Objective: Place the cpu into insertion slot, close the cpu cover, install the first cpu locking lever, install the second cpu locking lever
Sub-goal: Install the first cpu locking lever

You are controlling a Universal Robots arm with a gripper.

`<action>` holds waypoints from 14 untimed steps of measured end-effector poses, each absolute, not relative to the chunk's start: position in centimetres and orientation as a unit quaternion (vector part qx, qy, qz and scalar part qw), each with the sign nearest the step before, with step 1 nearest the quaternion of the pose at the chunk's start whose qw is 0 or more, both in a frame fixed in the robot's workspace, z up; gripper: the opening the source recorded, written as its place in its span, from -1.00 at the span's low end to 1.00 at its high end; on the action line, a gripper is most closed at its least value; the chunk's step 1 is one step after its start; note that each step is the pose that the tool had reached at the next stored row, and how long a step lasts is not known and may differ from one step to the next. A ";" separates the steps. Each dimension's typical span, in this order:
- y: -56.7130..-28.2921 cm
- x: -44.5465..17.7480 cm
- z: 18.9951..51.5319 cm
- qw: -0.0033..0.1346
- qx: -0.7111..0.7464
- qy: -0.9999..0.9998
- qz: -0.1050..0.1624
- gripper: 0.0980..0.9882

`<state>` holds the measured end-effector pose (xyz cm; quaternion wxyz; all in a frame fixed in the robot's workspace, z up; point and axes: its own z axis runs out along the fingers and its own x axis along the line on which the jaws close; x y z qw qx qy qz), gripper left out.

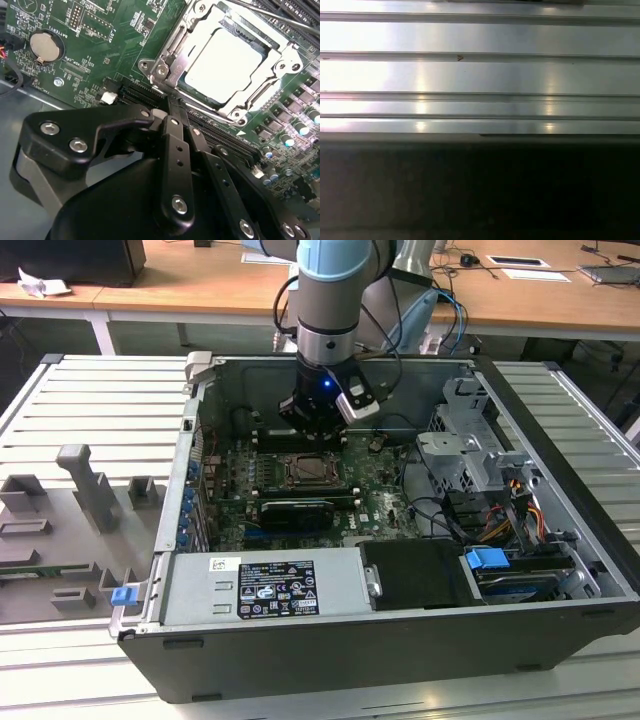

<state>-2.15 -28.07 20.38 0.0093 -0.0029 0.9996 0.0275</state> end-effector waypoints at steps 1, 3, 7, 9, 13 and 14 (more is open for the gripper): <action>-28.1 -2.1 20.3 0.009 -0.003 1.000 0.027 -0.99; -28.1 -2.1 20.1 0.009 -0.003 1.000 0.027 -0.99; -28.1 -2.1 20.1 0.009 -0.003 1.000 0.027 -0.99; -28.0 -2.1 20.5 0.010 -0.003 1.000 0.027 -0.99; -28.1 -2.1 21.4 0.010 -0.003 1.000 0.027 -0.99; -28.2 -2.1 21.4 0.009 -0.003 1.000 0.027 -0.99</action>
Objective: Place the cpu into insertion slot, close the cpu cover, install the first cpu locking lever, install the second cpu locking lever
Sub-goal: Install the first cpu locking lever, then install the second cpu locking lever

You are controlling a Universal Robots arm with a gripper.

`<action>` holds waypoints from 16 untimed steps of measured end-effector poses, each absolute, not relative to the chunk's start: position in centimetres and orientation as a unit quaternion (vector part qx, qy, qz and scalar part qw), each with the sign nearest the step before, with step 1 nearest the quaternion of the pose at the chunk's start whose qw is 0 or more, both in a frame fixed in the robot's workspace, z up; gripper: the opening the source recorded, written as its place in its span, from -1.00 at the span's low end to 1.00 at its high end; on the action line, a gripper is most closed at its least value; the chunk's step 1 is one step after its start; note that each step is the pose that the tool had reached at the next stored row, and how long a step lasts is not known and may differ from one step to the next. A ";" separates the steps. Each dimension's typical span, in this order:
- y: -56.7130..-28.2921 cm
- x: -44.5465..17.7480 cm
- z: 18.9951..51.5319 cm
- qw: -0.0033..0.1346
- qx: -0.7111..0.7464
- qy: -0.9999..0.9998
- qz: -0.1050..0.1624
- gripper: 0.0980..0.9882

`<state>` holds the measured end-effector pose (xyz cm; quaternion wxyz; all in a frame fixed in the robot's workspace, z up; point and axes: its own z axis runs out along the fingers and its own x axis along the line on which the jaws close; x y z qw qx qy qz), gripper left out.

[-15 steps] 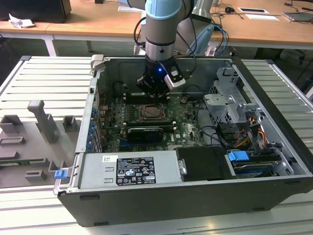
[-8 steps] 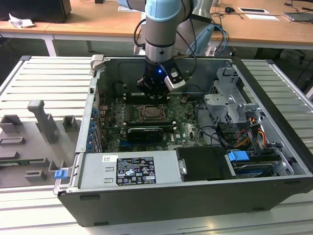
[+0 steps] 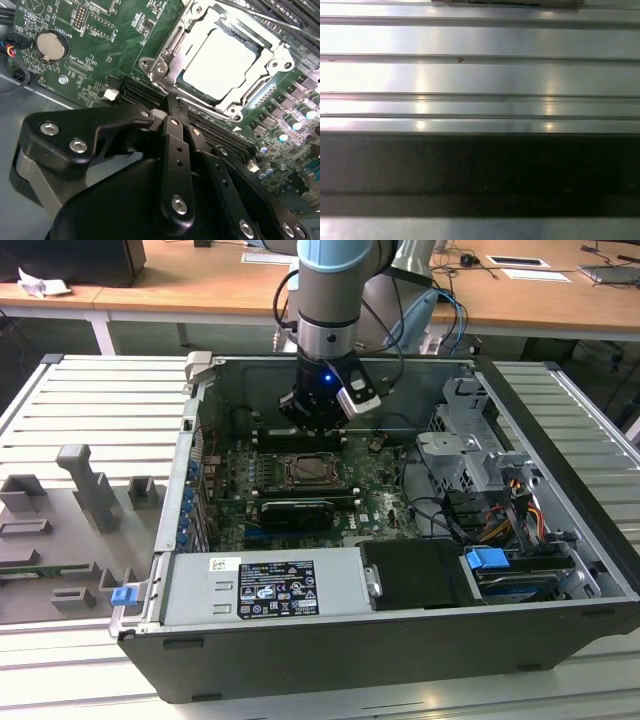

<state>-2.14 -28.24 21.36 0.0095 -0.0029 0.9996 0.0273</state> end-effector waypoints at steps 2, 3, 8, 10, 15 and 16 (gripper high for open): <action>-28.3 -2.1 21.4 0.009 -0.003 1.000 0.027 -0.99; -28.4 -2.1 21.4 0.009 -0.003 1.000 0.027 -0.99; -28.6 -2.1 21.4 0.009 -0.003 1.000 0.027 -0.99; -28.6 -2.1 21.4 0.009 -0.003 1.000 0.027 -0.99; -29.3 -2.1 21.4 0.009 -0.003 1.000 0.027 -0.99; -29.5 -2.1 21.4 0.009 -0.003 1.000 0.027 -0.99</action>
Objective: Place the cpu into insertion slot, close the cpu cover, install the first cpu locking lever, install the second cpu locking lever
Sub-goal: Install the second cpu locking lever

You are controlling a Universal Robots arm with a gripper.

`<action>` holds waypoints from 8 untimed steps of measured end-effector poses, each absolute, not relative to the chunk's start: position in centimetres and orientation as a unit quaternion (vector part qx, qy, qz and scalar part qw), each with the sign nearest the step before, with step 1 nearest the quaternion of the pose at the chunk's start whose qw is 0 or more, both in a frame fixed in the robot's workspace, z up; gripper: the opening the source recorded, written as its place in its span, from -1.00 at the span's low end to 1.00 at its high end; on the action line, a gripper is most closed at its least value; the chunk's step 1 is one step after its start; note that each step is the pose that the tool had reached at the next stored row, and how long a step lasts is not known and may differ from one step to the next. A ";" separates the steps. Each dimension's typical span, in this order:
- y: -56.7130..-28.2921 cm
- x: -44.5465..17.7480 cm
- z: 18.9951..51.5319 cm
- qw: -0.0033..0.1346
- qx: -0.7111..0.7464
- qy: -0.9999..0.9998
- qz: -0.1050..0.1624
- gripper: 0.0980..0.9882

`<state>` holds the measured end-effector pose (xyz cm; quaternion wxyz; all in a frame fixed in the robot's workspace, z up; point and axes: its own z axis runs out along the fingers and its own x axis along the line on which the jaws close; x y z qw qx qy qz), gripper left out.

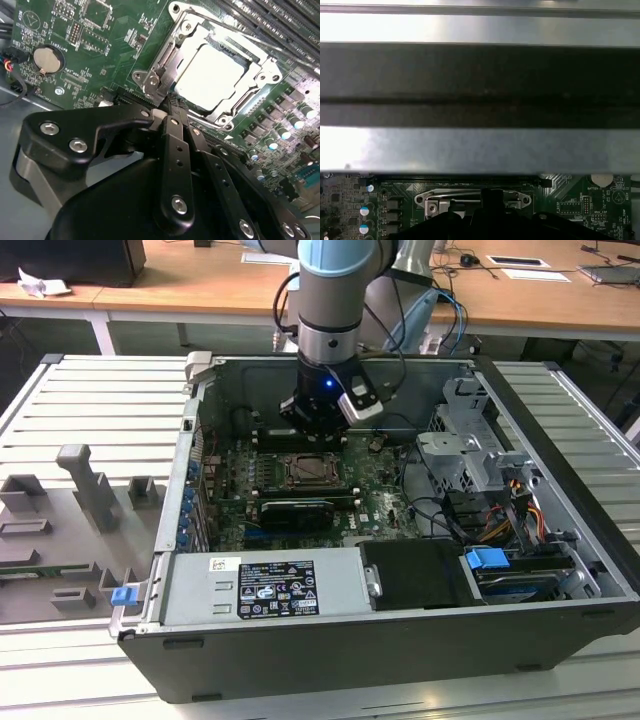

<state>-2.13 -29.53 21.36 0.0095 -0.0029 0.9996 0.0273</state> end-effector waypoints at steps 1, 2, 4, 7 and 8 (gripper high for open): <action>-29.6 -2.1 21.4 0.010 -0.003 1.000 0.027 -0.99; -29.6 -2.1 21.4 0.009 -0.003 1.000 0.027 -0.99; -29.7 -2.1 22.6 0.010 -0.003 1.000 0.027 -0.99; -29.7 -2.1 24.4 0.010 -0.003 1.000 0.027 -0.99; -30.0 -2.1 24.4 0.009 -0.003 1.000 0.027 -0.99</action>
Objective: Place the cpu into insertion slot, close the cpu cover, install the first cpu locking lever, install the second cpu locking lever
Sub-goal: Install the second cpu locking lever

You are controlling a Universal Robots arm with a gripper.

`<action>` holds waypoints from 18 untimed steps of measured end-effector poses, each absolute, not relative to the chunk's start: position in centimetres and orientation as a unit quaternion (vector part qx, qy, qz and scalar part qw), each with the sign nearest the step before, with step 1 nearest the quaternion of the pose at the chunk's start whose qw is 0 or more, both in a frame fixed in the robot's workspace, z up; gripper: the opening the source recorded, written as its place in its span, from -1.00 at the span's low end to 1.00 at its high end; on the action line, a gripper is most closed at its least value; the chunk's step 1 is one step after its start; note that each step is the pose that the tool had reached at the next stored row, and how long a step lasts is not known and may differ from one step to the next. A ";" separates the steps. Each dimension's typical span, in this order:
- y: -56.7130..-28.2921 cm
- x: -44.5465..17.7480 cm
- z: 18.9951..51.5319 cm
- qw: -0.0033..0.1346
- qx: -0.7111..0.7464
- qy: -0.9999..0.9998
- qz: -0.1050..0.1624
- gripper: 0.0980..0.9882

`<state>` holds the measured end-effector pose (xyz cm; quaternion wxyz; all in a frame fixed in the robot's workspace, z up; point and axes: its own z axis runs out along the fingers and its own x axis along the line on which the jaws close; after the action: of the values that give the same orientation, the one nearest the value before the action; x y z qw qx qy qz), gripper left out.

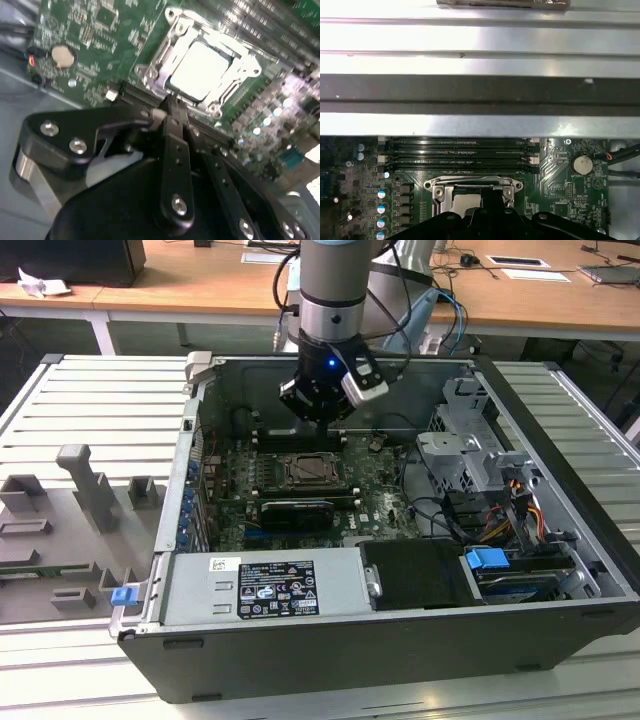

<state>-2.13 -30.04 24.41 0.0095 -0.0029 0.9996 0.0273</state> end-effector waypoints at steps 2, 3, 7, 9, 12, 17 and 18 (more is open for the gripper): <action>-31.5 -2.2 24.4 0.009 -0.003 1.000 0.027 -0.99; -32.2 -2.2 24.3 0.009 -0.003 1.000 0.027 -0.99; -33.7 -2.2 24.1 0.009 -0.003 1.000 0.028 -0.99; -34.2 -2.2 23.8 0.009 -0.012 0.999 0.028 -0.99; -34.8 -2.3 23.6 0.009 -0.018 0.999 0.028 -0.99; -36.6 -2.5 23.4 0.009 -0.019 0.999 0.028 -0.99; -36.8 -2.6 23.4 0.009 -0.019 0.999 0.028 -0.99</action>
<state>-2.61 -36.79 23.40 0.0090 -0.0195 0.9994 0.0284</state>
